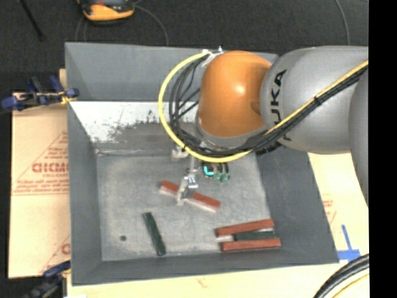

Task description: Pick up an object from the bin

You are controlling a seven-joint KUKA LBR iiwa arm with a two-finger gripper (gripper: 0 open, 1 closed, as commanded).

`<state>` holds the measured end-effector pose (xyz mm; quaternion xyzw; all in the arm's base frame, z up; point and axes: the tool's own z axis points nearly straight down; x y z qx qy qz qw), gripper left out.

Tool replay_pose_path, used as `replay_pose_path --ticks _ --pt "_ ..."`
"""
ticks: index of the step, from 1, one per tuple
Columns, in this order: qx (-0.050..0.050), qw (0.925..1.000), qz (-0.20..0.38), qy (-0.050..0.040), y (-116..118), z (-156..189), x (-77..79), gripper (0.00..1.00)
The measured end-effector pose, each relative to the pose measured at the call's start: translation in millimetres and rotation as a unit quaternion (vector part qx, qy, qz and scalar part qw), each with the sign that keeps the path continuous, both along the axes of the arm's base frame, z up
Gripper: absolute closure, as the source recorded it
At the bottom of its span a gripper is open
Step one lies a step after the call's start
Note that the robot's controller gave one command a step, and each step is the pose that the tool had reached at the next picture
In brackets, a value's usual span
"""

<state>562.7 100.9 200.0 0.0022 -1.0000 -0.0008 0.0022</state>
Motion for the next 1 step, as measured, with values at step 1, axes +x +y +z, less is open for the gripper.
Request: replay_pose_path --ticks 1 --pt "0.000 1.0000 -0.001 -0.0029 -0.5 4.2 0.9 0.00"
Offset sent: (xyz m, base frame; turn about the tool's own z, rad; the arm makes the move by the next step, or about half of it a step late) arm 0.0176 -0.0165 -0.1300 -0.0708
